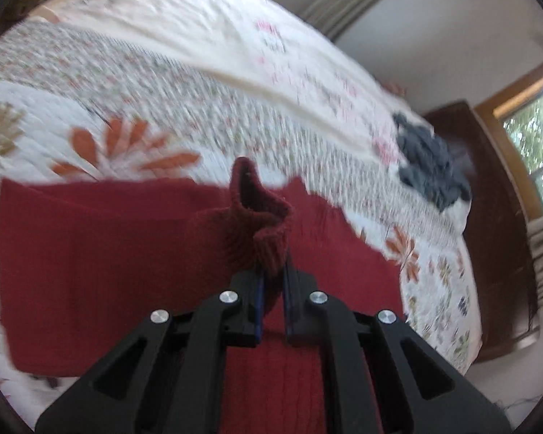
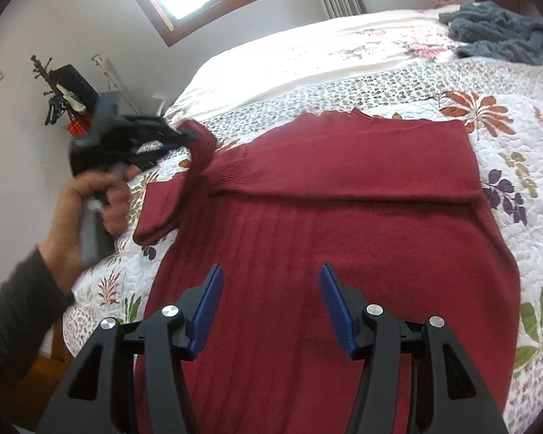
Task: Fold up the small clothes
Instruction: 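Fold the held sleeve across the sweater body with the left gripper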
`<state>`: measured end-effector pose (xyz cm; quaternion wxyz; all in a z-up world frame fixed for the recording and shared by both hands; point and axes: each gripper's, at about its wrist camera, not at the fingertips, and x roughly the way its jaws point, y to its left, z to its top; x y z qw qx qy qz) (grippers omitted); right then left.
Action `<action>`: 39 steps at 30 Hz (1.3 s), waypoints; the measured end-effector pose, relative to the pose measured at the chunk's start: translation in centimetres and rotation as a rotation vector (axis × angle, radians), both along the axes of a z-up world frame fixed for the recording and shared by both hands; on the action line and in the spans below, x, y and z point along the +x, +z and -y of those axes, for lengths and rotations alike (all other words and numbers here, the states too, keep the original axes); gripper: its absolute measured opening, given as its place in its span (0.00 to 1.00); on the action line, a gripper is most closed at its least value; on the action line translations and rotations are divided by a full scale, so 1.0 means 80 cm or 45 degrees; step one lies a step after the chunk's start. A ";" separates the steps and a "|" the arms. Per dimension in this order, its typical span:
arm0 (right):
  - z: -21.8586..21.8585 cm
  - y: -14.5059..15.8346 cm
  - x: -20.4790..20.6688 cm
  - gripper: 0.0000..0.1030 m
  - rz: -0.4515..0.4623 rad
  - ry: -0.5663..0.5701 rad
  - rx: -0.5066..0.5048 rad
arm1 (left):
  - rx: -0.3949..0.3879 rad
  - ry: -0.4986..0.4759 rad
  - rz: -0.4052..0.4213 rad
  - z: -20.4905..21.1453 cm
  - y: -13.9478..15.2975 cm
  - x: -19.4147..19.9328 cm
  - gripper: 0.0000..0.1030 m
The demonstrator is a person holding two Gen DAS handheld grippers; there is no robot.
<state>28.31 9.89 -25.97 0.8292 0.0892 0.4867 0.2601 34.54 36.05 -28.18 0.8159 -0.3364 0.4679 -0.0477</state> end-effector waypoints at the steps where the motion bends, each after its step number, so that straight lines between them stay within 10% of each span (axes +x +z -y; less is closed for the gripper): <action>1: 0.002 -0.004 0.009 0.54 -0.018 -0.007 0.015 | 0.005 -0.016 -0.015 0.009 -0.011 0.005 0.06; 4: 0.004 -0.014 0.039 0.56 -0.077 -0.016 0.058 | 0.016 -0.089 -0.070 0.035 -0.048 0.018 0.09; 10: -0.011 -0.040 0.139 0.72 -0.328 0.029 0.353 | -0.038 -0.100 0.005 0.026 -0.047 -0.019 0.60; 15: -0.045 -0.108 0.233 0.59 -0.661 -0.007 0.613 | -0.126 -0.033 0.032 -0.005 -0.036 -0.083 0.66; 20: -0.097 -0.162 0.282 0.54 -0.808 -0.008 0.553 | -0.182 0.030 0.016 -0.031 -0.039 -0.161 0.69; 25: -0.131 -0.168 0.288 0.42 -0.796 0.033 0.492 | -0.257 0.122 0.004 -0.056 -0.044 -0.212 0.70; 27: -0.137 -0.162 0.289 0.07 -0.767 0.050 0.439 | -0.254 0.136 -0.002 -0.060 -0.045 -0.221 0.70; 39: -0.060 0.049 0.300 0.06 -0.282 0.073 0.247 | -0.234 0.184 0.035 -0.087 -0.004 -0.239 0.68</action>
